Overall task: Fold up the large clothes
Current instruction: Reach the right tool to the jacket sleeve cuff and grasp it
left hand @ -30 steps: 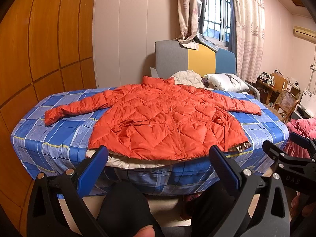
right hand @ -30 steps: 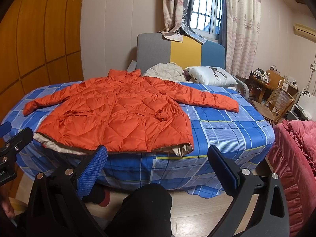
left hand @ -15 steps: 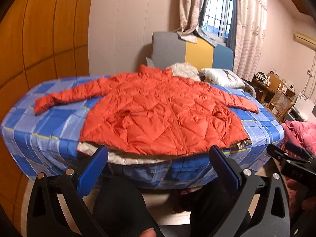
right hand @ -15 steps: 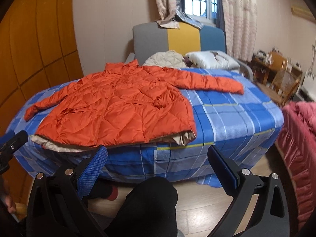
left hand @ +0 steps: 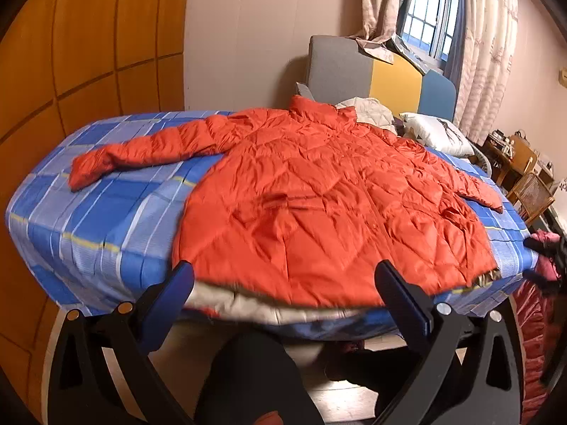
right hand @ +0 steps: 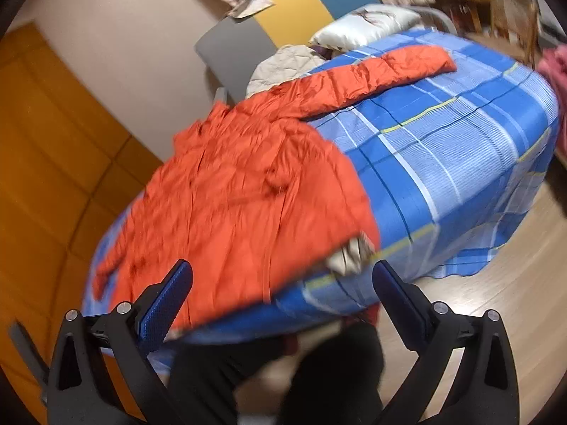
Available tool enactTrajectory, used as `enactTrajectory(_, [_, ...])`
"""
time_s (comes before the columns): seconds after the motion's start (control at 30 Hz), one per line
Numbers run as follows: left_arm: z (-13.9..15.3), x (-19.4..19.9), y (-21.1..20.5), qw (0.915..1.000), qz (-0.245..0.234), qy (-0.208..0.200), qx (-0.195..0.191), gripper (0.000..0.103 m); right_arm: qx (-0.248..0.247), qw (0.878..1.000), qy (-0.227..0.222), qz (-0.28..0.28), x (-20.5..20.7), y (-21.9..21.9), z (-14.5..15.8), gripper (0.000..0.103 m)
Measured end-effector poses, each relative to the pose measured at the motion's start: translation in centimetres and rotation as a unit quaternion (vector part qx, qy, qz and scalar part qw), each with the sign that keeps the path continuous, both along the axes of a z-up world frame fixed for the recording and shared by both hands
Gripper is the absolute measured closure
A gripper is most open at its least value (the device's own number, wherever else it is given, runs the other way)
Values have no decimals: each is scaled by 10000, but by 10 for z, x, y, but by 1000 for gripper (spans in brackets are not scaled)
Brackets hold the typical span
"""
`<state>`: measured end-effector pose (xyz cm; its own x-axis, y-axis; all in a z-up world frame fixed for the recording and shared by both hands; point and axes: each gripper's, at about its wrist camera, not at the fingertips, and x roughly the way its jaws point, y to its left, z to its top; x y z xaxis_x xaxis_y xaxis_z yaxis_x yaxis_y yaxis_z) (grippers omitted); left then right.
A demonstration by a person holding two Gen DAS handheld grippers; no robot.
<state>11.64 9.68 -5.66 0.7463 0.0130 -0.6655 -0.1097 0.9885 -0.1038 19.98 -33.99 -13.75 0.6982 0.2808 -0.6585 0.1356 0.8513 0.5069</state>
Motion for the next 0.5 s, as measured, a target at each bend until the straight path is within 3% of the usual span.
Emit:
enactTrajectory(0.2, [3,52,-4,9998,-137,76,141,2,516,9969,56,-589,74,-53,-11,3])
enactTrajectory(0.33, [-5,87,-15,9995,-210,196,133,2,491,9932,209,-1031,117,-91,-26,3])
enactTrajectory(0.5, [-21,141,-31,9989,-253,357,176,2,632,9845,378,-1589,168,-144,-48,15])
